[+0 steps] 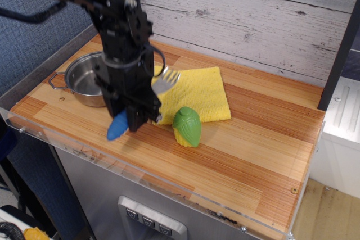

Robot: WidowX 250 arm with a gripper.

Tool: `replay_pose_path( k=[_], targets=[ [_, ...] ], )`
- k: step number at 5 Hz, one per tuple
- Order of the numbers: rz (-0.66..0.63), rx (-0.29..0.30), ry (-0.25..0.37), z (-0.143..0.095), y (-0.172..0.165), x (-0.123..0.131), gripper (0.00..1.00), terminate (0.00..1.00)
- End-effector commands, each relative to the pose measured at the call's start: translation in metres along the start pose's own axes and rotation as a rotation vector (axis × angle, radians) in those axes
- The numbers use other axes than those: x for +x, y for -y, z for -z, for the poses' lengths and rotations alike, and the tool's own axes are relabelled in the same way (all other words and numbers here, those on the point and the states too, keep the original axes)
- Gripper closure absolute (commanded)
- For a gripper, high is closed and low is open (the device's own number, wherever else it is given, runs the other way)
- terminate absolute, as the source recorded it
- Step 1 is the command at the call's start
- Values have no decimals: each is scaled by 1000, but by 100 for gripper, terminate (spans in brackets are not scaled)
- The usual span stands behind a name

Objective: Move the spatula and place it at the edge of the corner of the table.

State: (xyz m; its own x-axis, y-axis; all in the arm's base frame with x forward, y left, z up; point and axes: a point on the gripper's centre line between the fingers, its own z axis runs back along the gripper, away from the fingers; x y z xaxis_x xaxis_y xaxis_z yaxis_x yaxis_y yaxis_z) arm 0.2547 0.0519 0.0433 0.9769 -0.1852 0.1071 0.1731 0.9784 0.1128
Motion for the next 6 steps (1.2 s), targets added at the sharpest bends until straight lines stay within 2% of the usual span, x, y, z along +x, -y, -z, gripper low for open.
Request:
replay_pose_path(
  k=[1, 2, 3, 5, 6],
  targets=[
    [13, 25, 158, -59, 2, 31, 100, 0],
    [103, -10, 191, -76, 37, 41, 100, 0],
    [212, -35, 210, -81, 73, 45, 100, 0],
    [262, -120, 175, -62, 115, 32, 100, 0],
    [212, -122, 156, -51, 126, 25, 100, 0]
  ],
)
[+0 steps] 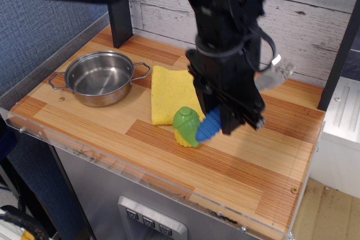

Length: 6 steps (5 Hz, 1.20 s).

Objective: Move the spatula and place it at the edge of the corner of the table.

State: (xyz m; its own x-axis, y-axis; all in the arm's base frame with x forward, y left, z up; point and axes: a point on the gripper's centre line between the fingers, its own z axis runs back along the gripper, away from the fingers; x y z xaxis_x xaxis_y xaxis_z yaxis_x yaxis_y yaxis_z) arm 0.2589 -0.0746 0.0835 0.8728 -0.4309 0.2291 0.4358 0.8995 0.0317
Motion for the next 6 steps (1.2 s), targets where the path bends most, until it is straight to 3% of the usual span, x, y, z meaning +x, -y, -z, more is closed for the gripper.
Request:
replay_pose_path(
  k=[1, 4, 5, 6],
  targets=[
    [-86, 11, -5, 14, 22, -9, 100, 0],
    [-234, -56, -69, 60, 64, 5, 100, 0],
    [-259, -36, -91, 64, 63, 2, 100, 0],
    [-262, -41, -103, 65, 62, 1, 0, 0]
  ],
)
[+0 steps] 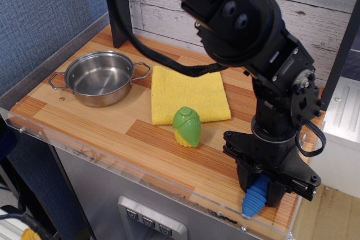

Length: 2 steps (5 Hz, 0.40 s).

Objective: Move the spatula and place it at the edge of the corner of the table.

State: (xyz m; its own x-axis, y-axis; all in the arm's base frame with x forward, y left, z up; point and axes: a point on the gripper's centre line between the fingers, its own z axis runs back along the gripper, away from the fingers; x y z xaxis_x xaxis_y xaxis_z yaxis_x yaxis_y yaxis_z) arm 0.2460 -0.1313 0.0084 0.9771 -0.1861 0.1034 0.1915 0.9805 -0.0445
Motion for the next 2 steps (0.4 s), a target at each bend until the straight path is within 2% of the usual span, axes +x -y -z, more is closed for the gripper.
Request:
replay_pose_path(
  k=[1, 2],
  targets=[
    [13, -30, 17, -13, 6, 1, 0, 0],
    [10, -47, 28, -18, 4, 2, 0, 0]
  ],
)
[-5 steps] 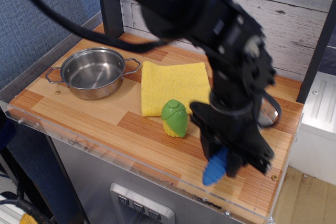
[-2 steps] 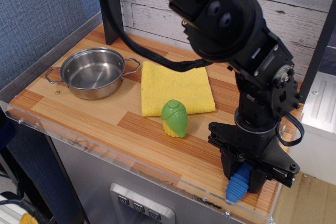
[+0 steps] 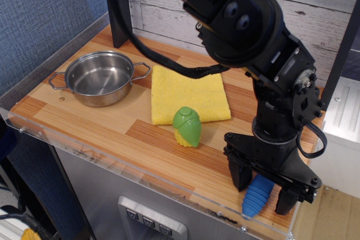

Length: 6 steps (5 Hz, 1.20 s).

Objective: Move the spatula and place it at the edge of the corner of the table.

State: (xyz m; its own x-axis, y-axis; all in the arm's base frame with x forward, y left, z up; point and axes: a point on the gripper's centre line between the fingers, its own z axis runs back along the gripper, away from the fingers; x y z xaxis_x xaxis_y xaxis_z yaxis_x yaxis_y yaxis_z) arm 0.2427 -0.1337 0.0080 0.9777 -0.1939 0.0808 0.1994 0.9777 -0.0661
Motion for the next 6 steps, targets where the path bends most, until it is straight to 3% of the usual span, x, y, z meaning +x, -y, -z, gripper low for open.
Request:
replay_pose_path(
  k=[1, 3, 4, 5, 6],
  targets=[
    [11, -27, 74, -28, -1, 10, 0, 0],
    [1, -27, 193, -85, -15, 26, 0, 0],
    [2, -22, 269, -131, -29, 24, 0, 0],
    [27, 18, 315, -170, -44, 15, 0, 0],
    [60, 26, 322, -189, -52, 5, 0, 0]
  ],
)
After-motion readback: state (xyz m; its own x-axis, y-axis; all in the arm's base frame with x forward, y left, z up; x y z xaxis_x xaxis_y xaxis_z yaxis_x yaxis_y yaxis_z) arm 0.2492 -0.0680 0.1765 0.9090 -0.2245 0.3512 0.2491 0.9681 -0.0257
